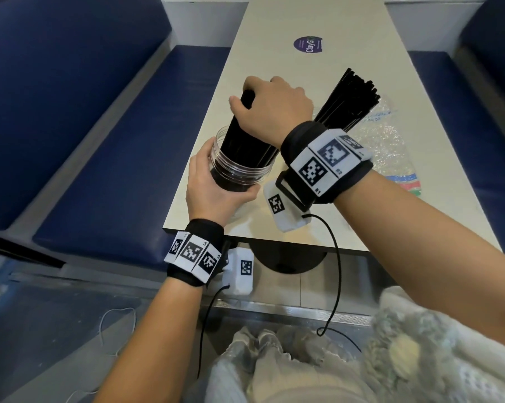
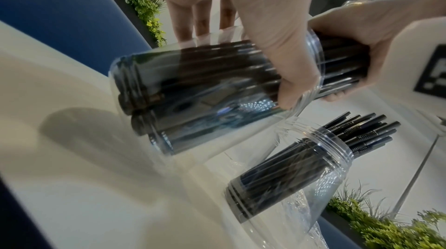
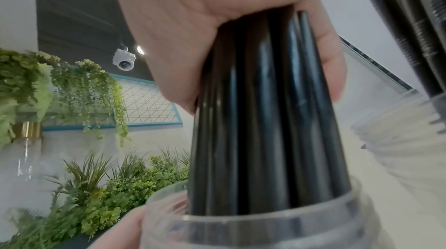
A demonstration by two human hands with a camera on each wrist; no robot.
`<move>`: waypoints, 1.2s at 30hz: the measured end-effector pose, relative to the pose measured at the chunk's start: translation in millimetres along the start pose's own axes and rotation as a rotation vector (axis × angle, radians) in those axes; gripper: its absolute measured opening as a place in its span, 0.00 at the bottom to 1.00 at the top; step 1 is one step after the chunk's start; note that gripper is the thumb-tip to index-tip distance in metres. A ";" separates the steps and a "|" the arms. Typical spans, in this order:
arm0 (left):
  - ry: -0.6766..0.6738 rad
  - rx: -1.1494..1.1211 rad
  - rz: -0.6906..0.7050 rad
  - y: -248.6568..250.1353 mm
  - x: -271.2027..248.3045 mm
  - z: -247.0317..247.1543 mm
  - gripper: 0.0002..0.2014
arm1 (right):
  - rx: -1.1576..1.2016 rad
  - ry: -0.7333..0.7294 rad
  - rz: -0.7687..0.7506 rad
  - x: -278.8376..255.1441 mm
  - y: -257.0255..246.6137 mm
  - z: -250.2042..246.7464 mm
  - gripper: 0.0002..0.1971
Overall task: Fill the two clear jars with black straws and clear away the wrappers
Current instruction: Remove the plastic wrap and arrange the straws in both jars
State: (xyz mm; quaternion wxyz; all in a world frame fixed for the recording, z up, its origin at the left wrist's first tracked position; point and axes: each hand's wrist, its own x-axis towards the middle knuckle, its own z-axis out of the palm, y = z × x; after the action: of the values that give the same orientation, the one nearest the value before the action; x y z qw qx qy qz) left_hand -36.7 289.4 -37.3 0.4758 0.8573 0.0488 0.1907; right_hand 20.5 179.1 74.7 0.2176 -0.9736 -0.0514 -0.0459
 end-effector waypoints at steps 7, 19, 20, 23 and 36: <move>0.001 -0.016 0.021 -4.7 1.4 1.1 0.46 | 0.073 -0.004 0.041 0.5 -3.9 -1.7 0.21; 0.013 -0.112 -0.069 -20.1 9.2 -5.1 0.46 | -0.018 -0.059 -0.343 7.0 -11.0 8.6 0.15; 0.009 -0.116 -0.071 -20.7 9.6 -5.0 0.46 | -0.021 -0.041 -0.346 6.3 -11.5 9.2 0.15; -0.005 -0.122 -0.067 -21.4 10.3 -4.5 0.46 | 0.016 0.035 -0.325 3.5 -13.8 11.2 0.08; -0.020 -0.165 -0.074 -22.7 12.3 1.4 0.47 | -0.141 0.036 -0.300 1.4 -13.1 15.2 0.19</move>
State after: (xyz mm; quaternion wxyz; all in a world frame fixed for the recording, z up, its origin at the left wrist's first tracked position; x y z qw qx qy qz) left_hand -22.7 303.9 -53.4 0.5518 0.8148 0.0599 0.1677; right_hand 21.3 197.6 66.7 0.1402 -0.9669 -0.1889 -0.0986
